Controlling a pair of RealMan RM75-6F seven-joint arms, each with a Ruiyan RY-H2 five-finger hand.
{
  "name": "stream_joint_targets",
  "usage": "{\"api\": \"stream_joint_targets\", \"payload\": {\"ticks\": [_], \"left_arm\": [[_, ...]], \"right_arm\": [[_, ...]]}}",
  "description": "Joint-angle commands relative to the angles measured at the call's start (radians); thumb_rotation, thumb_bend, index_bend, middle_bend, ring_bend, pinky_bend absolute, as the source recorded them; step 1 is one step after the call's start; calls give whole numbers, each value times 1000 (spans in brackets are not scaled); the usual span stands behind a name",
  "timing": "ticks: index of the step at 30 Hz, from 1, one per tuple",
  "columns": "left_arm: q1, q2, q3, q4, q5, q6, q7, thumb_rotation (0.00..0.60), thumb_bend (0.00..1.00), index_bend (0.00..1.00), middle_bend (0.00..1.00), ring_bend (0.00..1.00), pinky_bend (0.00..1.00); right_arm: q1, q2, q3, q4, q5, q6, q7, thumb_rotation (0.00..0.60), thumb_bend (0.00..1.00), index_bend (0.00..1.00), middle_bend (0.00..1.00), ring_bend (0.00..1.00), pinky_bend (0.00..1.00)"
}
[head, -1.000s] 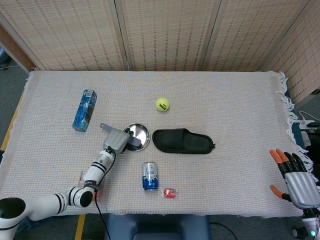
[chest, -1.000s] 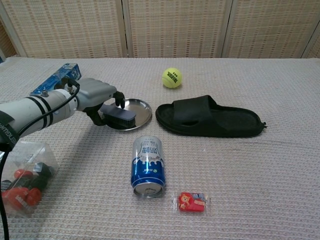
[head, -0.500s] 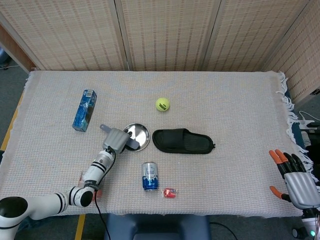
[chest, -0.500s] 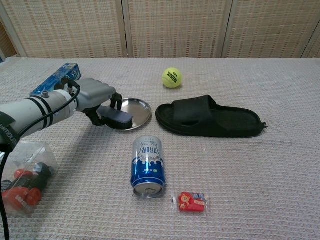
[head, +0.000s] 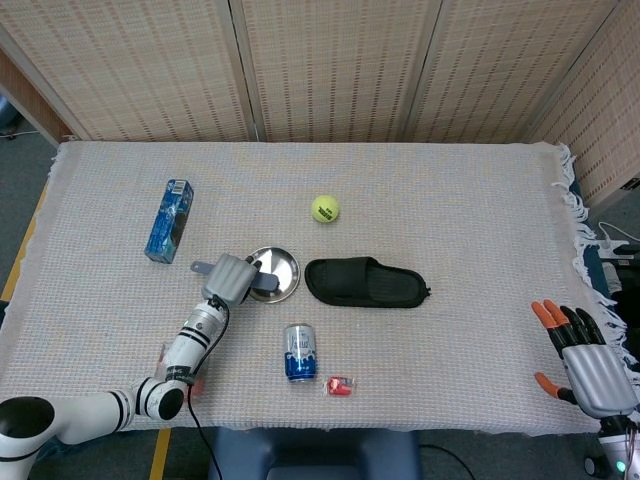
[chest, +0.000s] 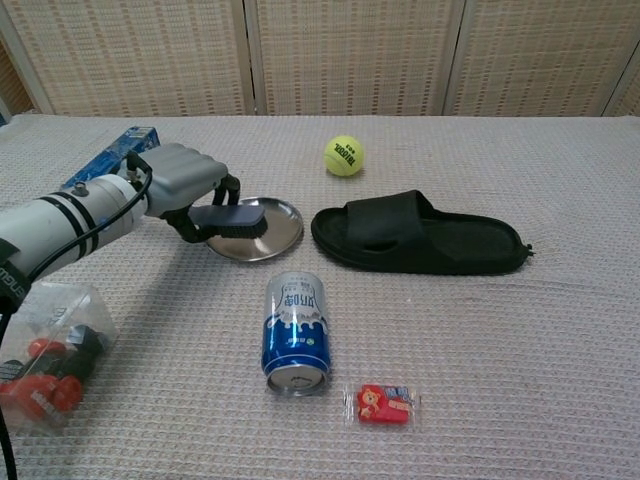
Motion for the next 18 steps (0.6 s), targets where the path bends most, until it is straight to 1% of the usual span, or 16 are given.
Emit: {"api": "stream_joint_targets", "payload": {"ticks": [1, 6, 8, 10, 12, 14, 18], "left_arm": [[7, -6, -3, -19, -3, 37, 37, 600, 478, 542, 634, 645, 969], [9, -32, -19, -56, -16, 96, 104, 600, 490, 556, 654, 649, 974], [1, -51, -32, -63, -22, 113, 129, 600, 490, 556, 655, 650, 974], [-10, -74, -45, -60, -28, 124, 152, 600, 492, 556, 655, 650, 974], [-21, -92, -58, -57, -34, 128, 168, 600, 495, 556, 655, 650, 974], [-36, -111, -71, -52, -42, 132, 191, 600, 497, 558, 656, 652, 975], [-61, -145, -93, -39, -62, 132, 230, 600, 497, 563, 659, 658, 975]], "right_arm": [[11, -19, 9, 17, -4, -5, 2, 600, 115, 0, 0, 0, 0], [80, -84, 51, 88, -46, -24, 4, 600, 115, 0, 0, 0, 0], [128, -110, 67, 121, -60, -65, 0, 600, 116, 0, 0, 0, 0], [182, -132, 80, 150, -68, -124, -4, 600, 172, 0, 0, 0, 0], [228, -151, 88, 173, -65, -185, -9, 600, 290, 0, 0, 0, 0], [279, -174, 93, 197, -63, -256, -21, 600, 358, 0, 0, 0, 0], [361, -223, 101, 238, -38, -380, -63, 600, 374, 1, 0, 0, 0]]}}
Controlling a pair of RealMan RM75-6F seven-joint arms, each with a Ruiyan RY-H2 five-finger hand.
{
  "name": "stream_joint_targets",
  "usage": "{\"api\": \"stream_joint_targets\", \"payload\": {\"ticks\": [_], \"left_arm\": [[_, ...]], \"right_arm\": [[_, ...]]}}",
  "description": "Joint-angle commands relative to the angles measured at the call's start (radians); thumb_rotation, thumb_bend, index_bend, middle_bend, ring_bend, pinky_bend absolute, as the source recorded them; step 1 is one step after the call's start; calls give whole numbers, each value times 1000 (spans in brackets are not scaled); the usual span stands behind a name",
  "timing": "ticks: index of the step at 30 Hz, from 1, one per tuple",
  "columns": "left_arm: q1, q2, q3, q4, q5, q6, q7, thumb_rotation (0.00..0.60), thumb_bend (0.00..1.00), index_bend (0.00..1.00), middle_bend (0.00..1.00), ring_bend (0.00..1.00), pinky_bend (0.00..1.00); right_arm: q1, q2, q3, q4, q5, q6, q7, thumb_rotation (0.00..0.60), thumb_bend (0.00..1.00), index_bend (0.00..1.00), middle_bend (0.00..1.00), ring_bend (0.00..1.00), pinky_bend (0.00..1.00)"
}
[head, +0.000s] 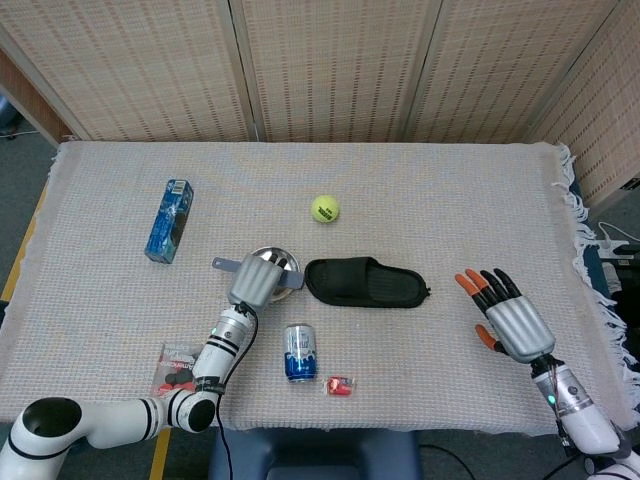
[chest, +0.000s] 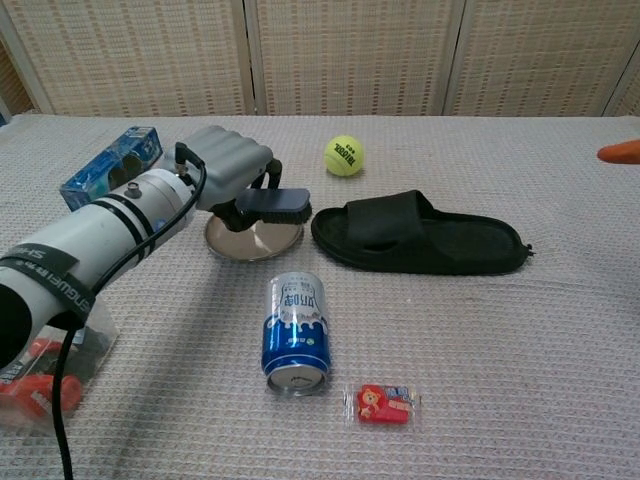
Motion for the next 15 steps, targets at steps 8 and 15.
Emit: {"api": "stream_joint_targets", "payload": {"ticks": [8, 15], "left_arm": [[-71, -102, -52, 85, -30, 1, 56, 600, 504, 563, 660, 658, 976], [-113, -167, -69, 154, -2, -13, 30, 600, 511, 567, 669, 664, 978]], "right_arm": [[163, -136, 9, 104, 68, -231, -142, 600, 390, 17, 0, 0, 0], [189, -153, 0, 92, 130, -288, -222, 600, 516, 84, 14, 0, 0]]}}
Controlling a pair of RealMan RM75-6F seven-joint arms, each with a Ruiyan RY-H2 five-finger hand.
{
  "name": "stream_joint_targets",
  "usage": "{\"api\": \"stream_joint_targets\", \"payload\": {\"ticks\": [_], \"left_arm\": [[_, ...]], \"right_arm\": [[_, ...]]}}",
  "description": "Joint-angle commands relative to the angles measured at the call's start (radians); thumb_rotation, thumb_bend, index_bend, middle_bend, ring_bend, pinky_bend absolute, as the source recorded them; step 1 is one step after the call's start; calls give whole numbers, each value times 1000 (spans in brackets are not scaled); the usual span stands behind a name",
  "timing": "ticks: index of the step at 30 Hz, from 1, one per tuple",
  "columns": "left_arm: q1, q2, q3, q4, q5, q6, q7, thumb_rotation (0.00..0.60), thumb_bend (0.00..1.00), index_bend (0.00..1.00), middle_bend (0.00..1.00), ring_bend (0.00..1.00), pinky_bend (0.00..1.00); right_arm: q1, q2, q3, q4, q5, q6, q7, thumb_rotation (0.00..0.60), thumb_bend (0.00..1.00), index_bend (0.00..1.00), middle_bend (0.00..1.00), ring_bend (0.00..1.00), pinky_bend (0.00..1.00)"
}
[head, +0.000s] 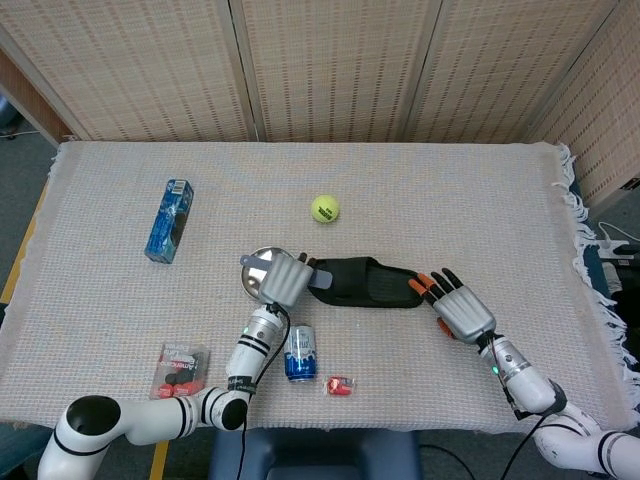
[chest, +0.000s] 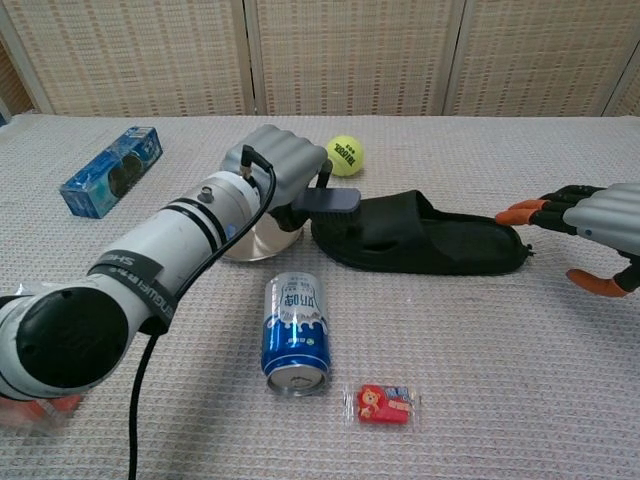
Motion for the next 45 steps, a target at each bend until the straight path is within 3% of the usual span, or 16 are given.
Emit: {"api": "stream_joint_targets", "payload": {"ticks": [1, 4, 16, 25, 45], "left_arm": [[-24, -34, -14, 44, 16, -6, -19, 600, 518, 567, 670, 664, 978], [-44, -62, -23, 89, 17, -24, -23, 600, 533, 567, 671, 665, 978], [-93, -172, -33, 260, 66, -13, -37, 600, 534, 572, 675, 665, 979], [-80, -186, -31, 326, 70, -35, -22, 600, 534, 574, 679, 665, 980], [-83, -205, -30, 295, 102, -42, 17, 600, 534, 573, 678, 665, 980]], "right_arm": [[14, -9, -7, -7, 23, -23, -40, 600, 550, 99, 21, 0, 0], [23, -14, -19, -4, 37, -40, -88, 600, 612, 123, 34, 0, 0], [40, -25, -32, -17, 75, -36, -138, 600, 614, 127, 34, 0, 0], [42, -15, -46, -26, 73, -13, -122, 600, 614, 127, 34, 0, 0], [51, -14, -63, -31, 95, -10, -127, 600, 614, 120, 34, 0, 0]]}}
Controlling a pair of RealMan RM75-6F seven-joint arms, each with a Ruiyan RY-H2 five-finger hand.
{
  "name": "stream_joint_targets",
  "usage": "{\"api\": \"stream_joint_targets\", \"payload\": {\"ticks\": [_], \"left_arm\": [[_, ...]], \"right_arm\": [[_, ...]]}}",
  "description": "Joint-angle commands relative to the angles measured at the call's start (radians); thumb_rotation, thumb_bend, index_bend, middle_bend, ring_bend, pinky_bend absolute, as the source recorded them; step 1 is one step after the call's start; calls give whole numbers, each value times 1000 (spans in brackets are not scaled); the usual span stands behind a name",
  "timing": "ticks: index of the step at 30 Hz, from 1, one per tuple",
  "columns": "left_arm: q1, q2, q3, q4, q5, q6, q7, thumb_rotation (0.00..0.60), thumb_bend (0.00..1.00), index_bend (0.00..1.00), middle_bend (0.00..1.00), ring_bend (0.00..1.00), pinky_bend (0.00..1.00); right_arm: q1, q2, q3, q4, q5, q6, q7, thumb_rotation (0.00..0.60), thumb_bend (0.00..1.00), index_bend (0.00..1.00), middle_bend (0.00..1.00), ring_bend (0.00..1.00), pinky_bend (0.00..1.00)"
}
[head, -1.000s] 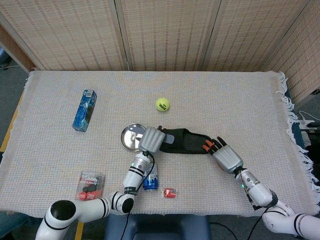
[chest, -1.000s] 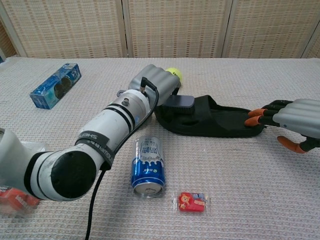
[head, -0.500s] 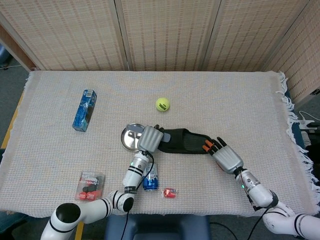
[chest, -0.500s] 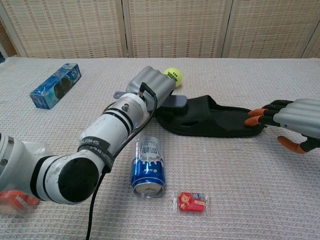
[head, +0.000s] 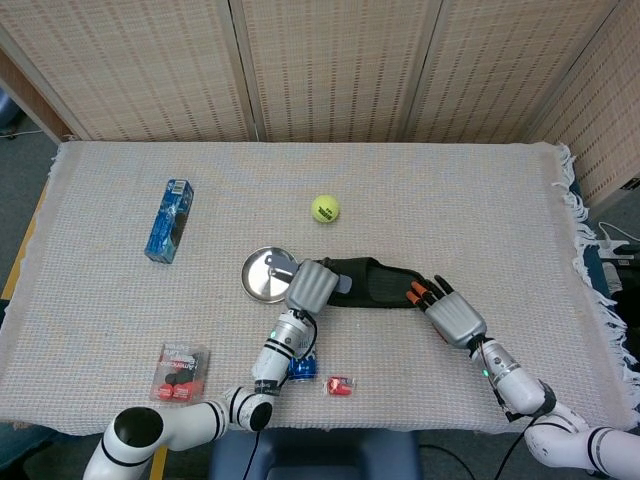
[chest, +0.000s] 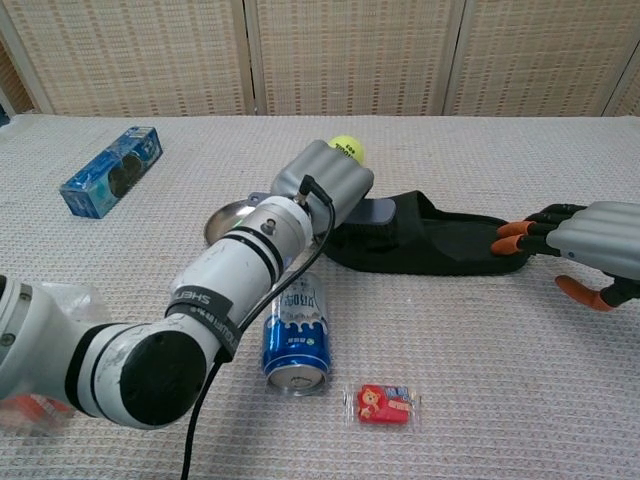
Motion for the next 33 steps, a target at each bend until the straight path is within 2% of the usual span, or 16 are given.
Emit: {"api": "stream_joint_targets", "payload": {"ticks": [1, 15, 19, 24, 26, 29, 33], "left_arm": [[-2, -4, -4, 5, 6, 1, -2, 600, 534, 573, 678, 665, 980], [31, 14, 1, 58, -13, -14, 60, 600, 534, 577, 682, 665, 982], [32, 17, -4, 41, -18, -11, 84, 600, 533, 576, 682, 665, 981], [48, 45, 4, -50, -5, 18, 103, 600, 533, 575, 682, 666, 981], [64, 72, 15, -114, -5, 29, 128, 600, 532, 575, 681, 665, 981], [92, 111, 18, -209, -49, 34, 187, 600, 533, 576, 682, 666, 981], [123, 153, 44, -260, -83, 48, 247, 600, 532, 575, 683, 665, 981]], "right_arm": [[-1, 2, -3, -2, 0, 5, -2, 600, 614, 120, 34, 0, 0], [0, 14, -4, -20, 11, 26, -7, 600, 614, 119, 34, 0, 0], [-2, 21, -2, -26, 14, 36, -2, 600, 615, 117, 34, 0, 0], [-12, 48, 3, -47, 5, 69, 34, 600, 614, 104, 34, 0, 0], [-25, 66, 8, -59, -24, 119, 77, 600, 601, 89, 34, 0, 0], [-53, 100, 16, -70, -82, 223, 155, 600, 514, 57, 34, 0, 0], [-93, 167, 30, -128, -119, 335, 226, 600, 465, 26, 33, 0, 0]]}}
